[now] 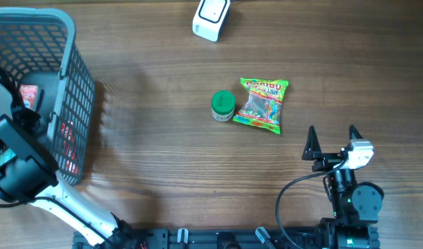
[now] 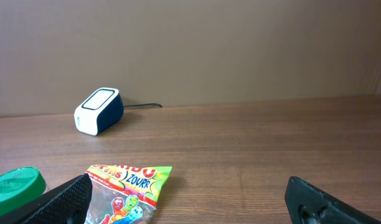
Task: Scan the item barcode
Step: 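Reach the left gripper into the basket and grasp the tissue wipes pack, then place the wipes pack on the table left of the bottle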
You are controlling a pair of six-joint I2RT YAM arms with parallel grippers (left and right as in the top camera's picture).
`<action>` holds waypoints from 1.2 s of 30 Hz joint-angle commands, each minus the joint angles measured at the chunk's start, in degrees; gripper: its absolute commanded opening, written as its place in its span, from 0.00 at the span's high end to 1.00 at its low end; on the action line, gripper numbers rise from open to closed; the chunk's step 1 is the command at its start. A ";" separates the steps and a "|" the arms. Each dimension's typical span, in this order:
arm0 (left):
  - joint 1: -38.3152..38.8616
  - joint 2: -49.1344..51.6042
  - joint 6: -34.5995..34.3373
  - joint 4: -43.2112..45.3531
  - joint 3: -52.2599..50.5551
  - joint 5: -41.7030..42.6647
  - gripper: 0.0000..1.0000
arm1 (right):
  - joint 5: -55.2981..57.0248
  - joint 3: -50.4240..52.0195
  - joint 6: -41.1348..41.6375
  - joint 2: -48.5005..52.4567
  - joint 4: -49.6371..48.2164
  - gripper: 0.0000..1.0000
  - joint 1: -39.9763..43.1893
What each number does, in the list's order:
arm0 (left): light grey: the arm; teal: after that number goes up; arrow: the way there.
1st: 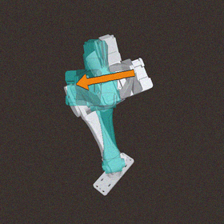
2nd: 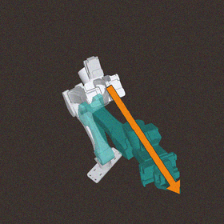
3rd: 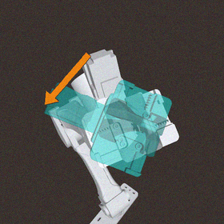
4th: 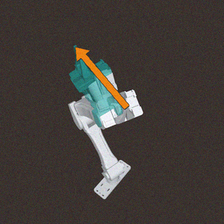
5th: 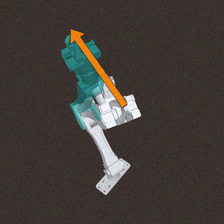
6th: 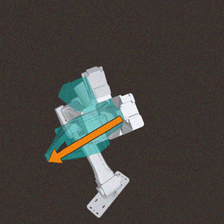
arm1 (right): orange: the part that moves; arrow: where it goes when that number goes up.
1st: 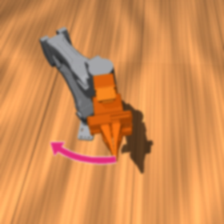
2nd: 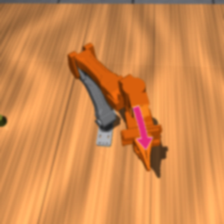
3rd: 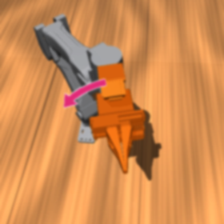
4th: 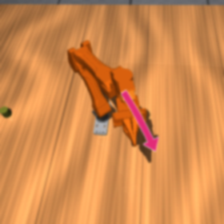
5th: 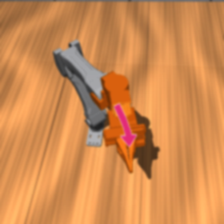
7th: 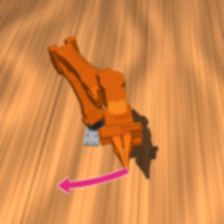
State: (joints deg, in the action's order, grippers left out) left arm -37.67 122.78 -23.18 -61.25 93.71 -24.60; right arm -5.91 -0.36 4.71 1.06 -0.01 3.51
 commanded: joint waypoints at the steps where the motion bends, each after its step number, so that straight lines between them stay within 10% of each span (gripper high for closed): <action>1: 0.02 0.15 -1.25 -0.24 1.22 3.78 0.96 | 0.35 0.07 -0.09 -0.26 -0.26 0.00 -0.13; 15: 8.31 -29.62 -1.25 -2.93 21.44 19.04 0.96 | 0.35 0.07 -0.07 -0.26 -0.26 0.00 -0.13; 20: 31.06 -44.13 -1.16 -0.04 21.44 30.12 0.96 | 0.35 0.07 -0.07 -0.26 -0.26 0.00 -0.13; 25: 53.42 -37.55 -1.90 -1.70 15.63 24.20 0.96 | 0.37 0.07 -0.07 -0.26 -0.26 0.00 -0.13; 36: 68.24 -12.35 -38.75 -0.02 -4.46 17.53 0.96 | 0.35 0.07 -0.04 -0.26 -0.26 0.00 -0.13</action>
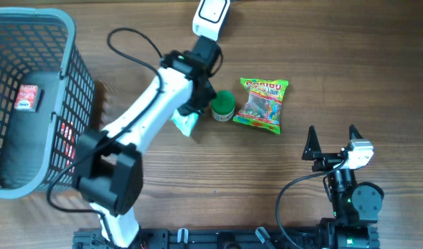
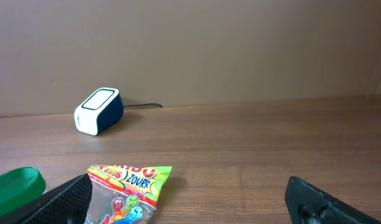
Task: Scan the item barcode
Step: 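Place the wipes pack on the table left of the bottle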
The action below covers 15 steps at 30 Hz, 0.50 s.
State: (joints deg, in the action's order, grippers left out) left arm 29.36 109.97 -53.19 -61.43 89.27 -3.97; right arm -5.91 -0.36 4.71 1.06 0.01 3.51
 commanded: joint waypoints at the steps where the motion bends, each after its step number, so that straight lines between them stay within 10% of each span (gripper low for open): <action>1: 1.66 0.46 -9.29 0.28 -0.02 -4.50 0.96 | 0.35 0.07 -0.07 -0.26 -0.28 0.00 -0.13; 4: 1.92 0.39 -9.46 -0.04 -0.02 -7.85 0.94 | 0.35 0.07 -0.07 -0.26 -0.28 0.00 -0.13; 6: 1.86 0.39 -9.40 -0.11 -0.02 -8.79 0.49 | 0.37 0.07 -0.07 -0.26 -0.28 0.00 -0.13; 10: 1.81 -2.69 -0.63 1.38 1.60 -10.34 0.37 | 0.35 0.07 -0.07 -0.26 -0.28 0.00 -0.13; 13: -0.04 -11.15 4.35 -3.04 12.33 -21.11 0.01 | 0.35 0.07 -0.07 -0.26 -0.28 0.00 -0.13; 15: -2.27 -16.61 8.09 -3.32 18.60 -26.36 0.00 | 0.35 0.07 -0.07 -0.26 -0.28 0.00 -0.13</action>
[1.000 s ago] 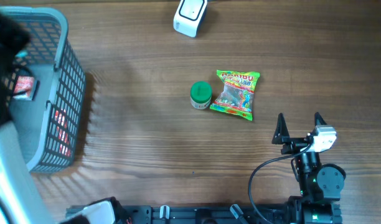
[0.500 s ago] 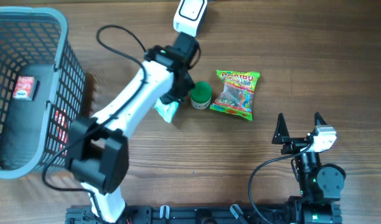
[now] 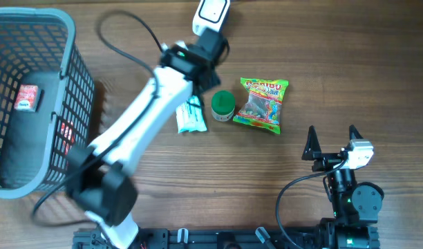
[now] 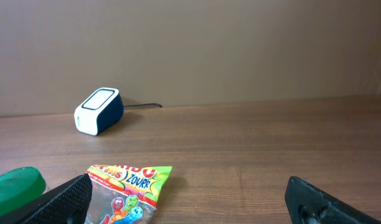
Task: Scan the item barcode
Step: 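Place the wipes pack on the table left of the bottle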
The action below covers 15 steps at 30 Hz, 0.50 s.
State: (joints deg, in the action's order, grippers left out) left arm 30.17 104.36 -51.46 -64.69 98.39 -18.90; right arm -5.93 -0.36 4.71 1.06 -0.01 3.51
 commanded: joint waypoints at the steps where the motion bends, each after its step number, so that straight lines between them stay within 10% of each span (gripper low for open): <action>1: -5.70 -15.32 6.38 0.02 12.85 -15.61 0.00 | 0.37 0.07 -0.07 -0.26 -0.26 0.00 -0.13; 10: -50.12 -20.06 4.79 -3.28 5.51 -3.02 0.00 | 0.37 0.07 -0.07 -0.26 -0.26 0.00 -0.13; 15: -58.62 -11.89 1.09 10.58 -9.84 -2.47 0.02 | 0.37 0.07 -0.07 -0.26 -0.26 0.00 -0.13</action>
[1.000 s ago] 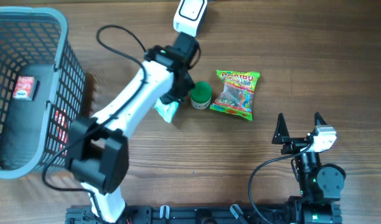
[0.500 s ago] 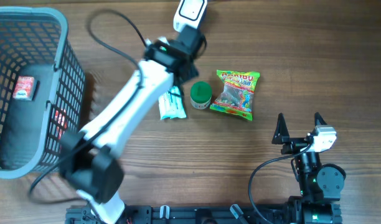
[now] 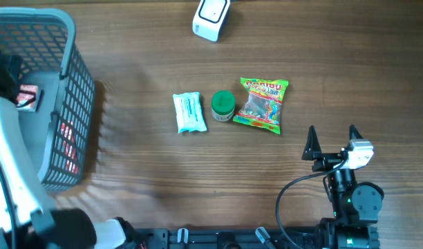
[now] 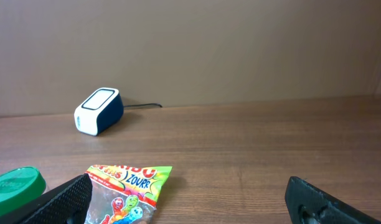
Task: Scan the item barcode
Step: 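Place the wipes pack on the table left of the bottle, then reach the left gripper into the basket and grasp the small red box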
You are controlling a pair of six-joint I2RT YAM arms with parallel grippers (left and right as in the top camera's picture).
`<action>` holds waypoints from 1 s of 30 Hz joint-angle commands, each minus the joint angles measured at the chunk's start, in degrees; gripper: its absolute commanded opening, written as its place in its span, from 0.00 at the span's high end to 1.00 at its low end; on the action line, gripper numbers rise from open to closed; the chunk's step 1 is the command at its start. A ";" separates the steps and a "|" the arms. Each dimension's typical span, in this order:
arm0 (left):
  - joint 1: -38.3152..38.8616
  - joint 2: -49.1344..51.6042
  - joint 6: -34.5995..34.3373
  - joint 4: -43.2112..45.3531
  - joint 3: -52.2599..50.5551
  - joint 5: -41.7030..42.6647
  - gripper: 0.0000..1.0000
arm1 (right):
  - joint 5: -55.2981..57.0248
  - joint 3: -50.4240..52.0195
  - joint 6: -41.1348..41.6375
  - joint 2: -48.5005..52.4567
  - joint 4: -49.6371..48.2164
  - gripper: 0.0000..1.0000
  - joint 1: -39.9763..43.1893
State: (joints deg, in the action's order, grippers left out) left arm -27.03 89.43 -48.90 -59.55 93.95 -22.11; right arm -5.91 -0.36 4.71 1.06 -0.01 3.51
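The white and dark scanner (image 3: pixel 211 17) (image 4: pixel 98 111) stands at the table's far edge. A white and teal packet (image 3: pixel 189 113) lies flat left of a green-lidded jar (image 3: pixel 222 105) (image 4: pixel 16 186). A colourful gummy bag (image 3: pixel 261 104) (image 4: pixel 125 190) lies right of the jar. My left arm (image 3: pixel 7 166) reaches along the left edge into the basket, its dark gripper end (image 3: pixel 3 66) too unclear to read. The right gripper (image 3: pixel 332 140) (image 4: pixel 190 205) rests open near the front right, nothing between its fingers.
A grey mesh basket (image 3: pixel 77 104) fills the left side, with a red item (image 3: pixel 26 97) and other goods inside. The scanner's cable runs off the far edge. Bare wood lies between the three items and the right gripper.
My left arm was stretched over the table with its gripper by the scanner; now it is back over the basket at the left. The packet stays beside the jar. The right arm is unmoved.
At first my left arm was at the basket, and only the jar and gummy bag lay on the table. Then its gripper was left of the jar with the white and teal packet. Then the packet lay on the table, and now the arm is at the basket again.
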 commanded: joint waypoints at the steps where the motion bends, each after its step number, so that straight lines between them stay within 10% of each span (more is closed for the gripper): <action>1: -1.49 4.37 -1.42 7.93 -6.95 0.37 0.00 | 0.35 0.07 -0.07 -0.26 -0.26 0.00 -0.13; 22: -2.45 29.07 -0.59 31.58 -9.60 2.73 0.00 | 0.35 0.07 -0.07 -0.26 -0.26 0.01 -0.13; 27: -2.99 32.30 8.17 33.88 -9.60 2.93 0.01 | 0.35 0.07 -0.07 -0.26 -0.26 0.00 -0.13; 30: -2.99 33.38 11.26 33.86 -9.60 5.09 0.47 | 0.37 0.07 -0.07 -0.26 -0.26 0.00 -0.13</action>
State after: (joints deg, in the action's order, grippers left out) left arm -29.74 120.84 -42.04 -25.58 84.60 -20.14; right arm -5.91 -0.36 4.71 1.06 0.01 3.51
